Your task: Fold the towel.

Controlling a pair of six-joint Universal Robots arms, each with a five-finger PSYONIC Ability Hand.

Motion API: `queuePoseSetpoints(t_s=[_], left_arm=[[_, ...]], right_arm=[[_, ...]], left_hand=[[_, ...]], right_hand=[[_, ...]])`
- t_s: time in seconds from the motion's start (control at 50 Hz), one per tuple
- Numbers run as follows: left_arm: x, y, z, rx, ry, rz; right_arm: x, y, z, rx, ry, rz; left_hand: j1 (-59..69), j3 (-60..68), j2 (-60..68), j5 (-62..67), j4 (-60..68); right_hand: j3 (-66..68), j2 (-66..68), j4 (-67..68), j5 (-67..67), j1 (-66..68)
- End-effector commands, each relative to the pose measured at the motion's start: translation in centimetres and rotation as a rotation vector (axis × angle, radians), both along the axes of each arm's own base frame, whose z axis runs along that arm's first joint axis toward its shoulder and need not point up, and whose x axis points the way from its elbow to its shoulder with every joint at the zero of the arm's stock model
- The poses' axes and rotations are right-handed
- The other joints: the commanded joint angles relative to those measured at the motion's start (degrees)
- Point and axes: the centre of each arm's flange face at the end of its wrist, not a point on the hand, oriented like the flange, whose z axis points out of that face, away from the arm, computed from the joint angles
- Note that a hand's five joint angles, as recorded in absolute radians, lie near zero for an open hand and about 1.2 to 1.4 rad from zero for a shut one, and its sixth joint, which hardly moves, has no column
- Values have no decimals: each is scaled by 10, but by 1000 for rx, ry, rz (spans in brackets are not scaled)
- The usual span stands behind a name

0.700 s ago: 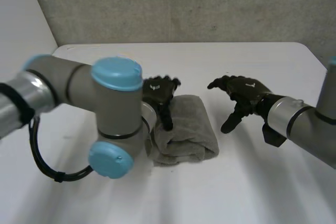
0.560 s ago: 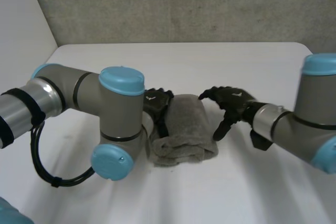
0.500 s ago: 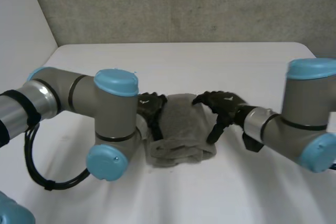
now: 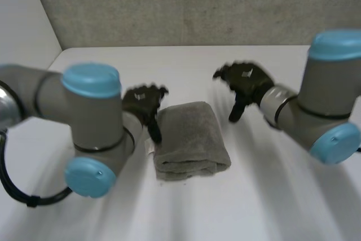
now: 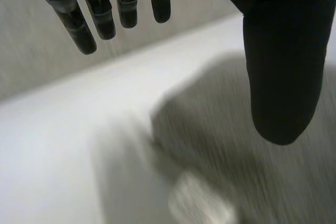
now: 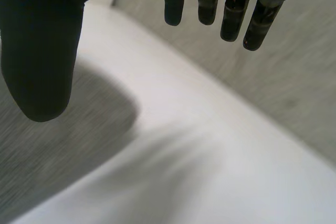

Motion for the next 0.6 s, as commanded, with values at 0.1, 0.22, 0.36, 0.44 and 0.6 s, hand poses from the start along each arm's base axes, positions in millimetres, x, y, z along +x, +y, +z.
queuePoseSetpoints(t_s=[0.1, 0.22, 0.36, 0.44, 0.6], left_arm=[[74, -22, 151, -321, 192, 168], [104, -23, 178, -343, 210, 146], [127, -30, 179, -267, 195, 75], [125, -31, 175, -254, 194, 64], [113, -29, 163, -211, 200, 31]], right_arm=[[-58, -15, 127, -282, -190, -299], [-83, -13, 150, -324, -196, -363], [-83, -1, 144, -216, -147, -265], [-89, -4, 146, -192, -150, -219], [-98, -9, 146, -190, -151, -230]], left_hand=[[5, 1, 2, 0, 2], [8, 5, 5, 3, 5], [2, -2, -1, -3, -1], [2, -2, -1, -3, -1], [2, -2, -1, -3, -1]], right_hand=[[-21, -30, -31, -27, -19], [-21, -30, -31, -27, -19], [-21, -30, -31, -27, -19], [-21, -30, -31, -27, -19], [-21, -30, -31, -27, -19]])
